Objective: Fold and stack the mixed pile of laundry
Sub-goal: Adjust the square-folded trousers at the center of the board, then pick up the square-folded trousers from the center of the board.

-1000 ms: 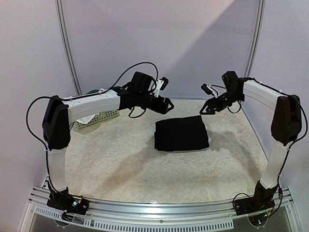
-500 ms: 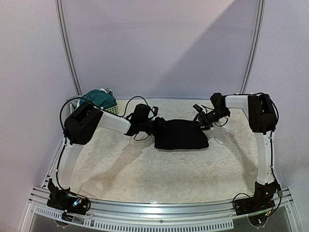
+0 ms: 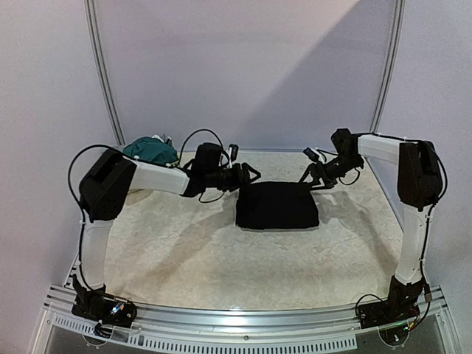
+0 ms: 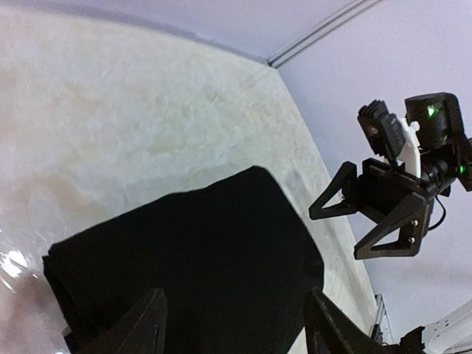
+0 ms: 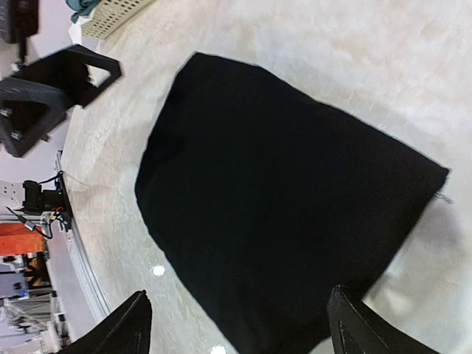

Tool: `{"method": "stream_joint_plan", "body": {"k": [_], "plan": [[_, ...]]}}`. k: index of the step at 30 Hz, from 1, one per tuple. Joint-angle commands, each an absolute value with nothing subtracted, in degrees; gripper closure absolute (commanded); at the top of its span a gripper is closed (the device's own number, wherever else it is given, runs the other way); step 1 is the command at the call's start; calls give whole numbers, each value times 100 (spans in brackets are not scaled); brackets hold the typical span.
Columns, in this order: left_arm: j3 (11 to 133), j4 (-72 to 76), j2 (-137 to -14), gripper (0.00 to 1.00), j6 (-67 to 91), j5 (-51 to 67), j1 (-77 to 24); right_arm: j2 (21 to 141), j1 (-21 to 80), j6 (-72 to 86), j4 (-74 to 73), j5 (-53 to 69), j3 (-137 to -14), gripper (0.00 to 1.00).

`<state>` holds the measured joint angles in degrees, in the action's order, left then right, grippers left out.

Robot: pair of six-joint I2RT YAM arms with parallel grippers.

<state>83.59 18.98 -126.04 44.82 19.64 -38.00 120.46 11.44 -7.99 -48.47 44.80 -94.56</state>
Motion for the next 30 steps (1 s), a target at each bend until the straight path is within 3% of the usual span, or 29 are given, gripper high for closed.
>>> {"method": "stream_joint_plan", "body": {"k": [1,7,10,12,16,22,25,27,28,30], "plan": [[8241,627,-11586,35,3284,1449,-3877,11422,1098,-1001,-4985,3980,-9122,16],[7715,-263,-11104,35,2970,991,-4060,11933,1095,-897,-5178,3704,-9016,14],[7307,-207,-10767,35,2962,1007,-4153,12318,1099,-913,-5447,3695,-9237,3],[7007,-199,-10495,35,2992,1014,-4237,12529,1094,-922,-5540,3702,-9326,1],[6442,-221,-9951,35,3002,969,-4474,12805,1104,-890,-5577,4063,-9437,3],[5780,-479,-9218,35,3105,576,-4796,13362,1288,-877,-5852,4653,-9804,15],[5534,-690,-8835,35,3114,352,-4887,13495,1361,-901,-5901,4725,-9911,30],[5436,-909,-8584,35,3114,208,-4923,13523,1354,-850,-5896,4722,-10002,48],[5406,-1045,-8466,35,3104,137,-4930,13539,1335,-864,-5930,4667,-10079,60],[5375,-1324,-8187,35,3073,28,-4947,13597,1236,-878,-5995,4490,-10302,96]]}}
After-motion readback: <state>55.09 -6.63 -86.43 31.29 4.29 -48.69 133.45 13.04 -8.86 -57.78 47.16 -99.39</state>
